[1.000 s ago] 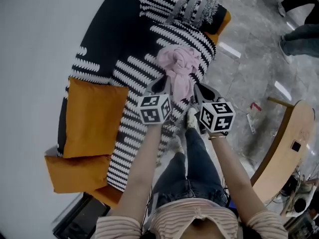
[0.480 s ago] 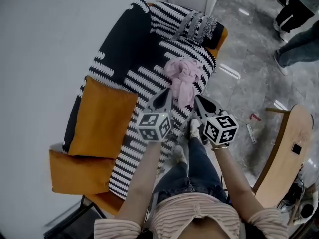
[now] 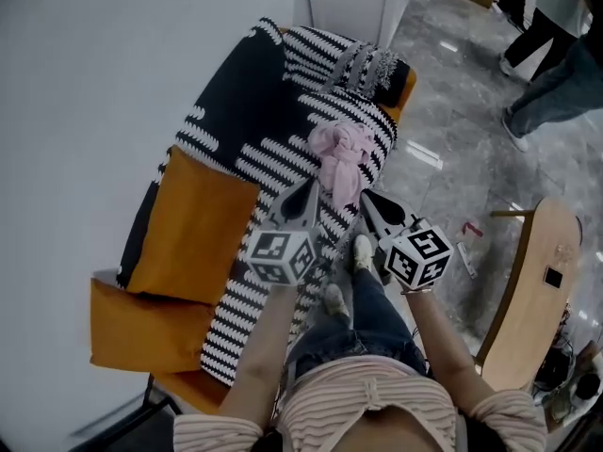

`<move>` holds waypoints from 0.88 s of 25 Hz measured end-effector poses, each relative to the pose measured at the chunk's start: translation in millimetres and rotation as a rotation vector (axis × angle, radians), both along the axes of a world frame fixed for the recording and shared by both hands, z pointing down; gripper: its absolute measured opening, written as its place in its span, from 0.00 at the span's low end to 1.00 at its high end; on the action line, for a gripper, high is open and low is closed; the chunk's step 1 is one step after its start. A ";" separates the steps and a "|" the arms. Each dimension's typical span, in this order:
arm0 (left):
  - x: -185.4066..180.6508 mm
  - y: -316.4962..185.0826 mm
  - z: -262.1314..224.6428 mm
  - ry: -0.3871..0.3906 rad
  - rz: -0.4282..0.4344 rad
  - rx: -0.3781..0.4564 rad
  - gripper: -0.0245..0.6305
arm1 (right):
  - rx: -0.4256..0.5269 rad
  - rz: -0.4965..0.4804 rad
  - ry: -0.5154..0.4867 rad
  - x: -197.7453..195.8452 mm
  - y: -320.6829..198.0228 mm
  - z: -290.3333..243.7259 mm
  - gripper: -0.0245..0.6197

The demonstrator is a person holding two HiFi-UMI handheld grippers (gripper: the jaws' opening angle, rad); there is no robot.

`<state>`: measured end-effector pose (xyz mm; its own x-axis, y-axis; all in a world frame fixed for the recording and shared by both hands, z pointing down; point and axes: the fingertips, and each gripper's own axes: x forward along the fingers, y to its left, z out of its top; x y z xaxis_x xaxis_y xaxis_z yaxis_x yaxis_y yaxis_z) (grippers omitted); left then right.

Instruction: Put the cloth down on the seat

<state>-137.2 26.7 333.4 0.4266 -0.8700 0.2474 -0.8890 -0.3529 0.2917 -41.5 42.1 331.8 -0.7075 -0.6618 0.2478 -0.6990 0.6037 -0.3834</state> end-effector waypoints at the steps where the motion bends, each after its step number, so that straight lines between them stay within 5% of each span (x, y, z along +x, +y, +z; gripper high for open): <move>1: -1.1 5.8 -3.2 0.001 -0.001 0.006 0.06 | 0.013 -0.003 0.000 -1.7 5.6 -4.6 0.05; 22: -22.7 95.8 -75.8 -0.058 -0.016 0.171 0.06 | 0.255 0.082 0.018 3.0 79.0 -83.2 0.05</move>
<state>-159.9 122.5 257.7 0.4019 -0.9079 0.1193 -0.9084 -0.3789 0.1768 -38.4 121.2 248.6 -0.6458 -0.7596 0.0777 -0.7550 0.6201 -0.2131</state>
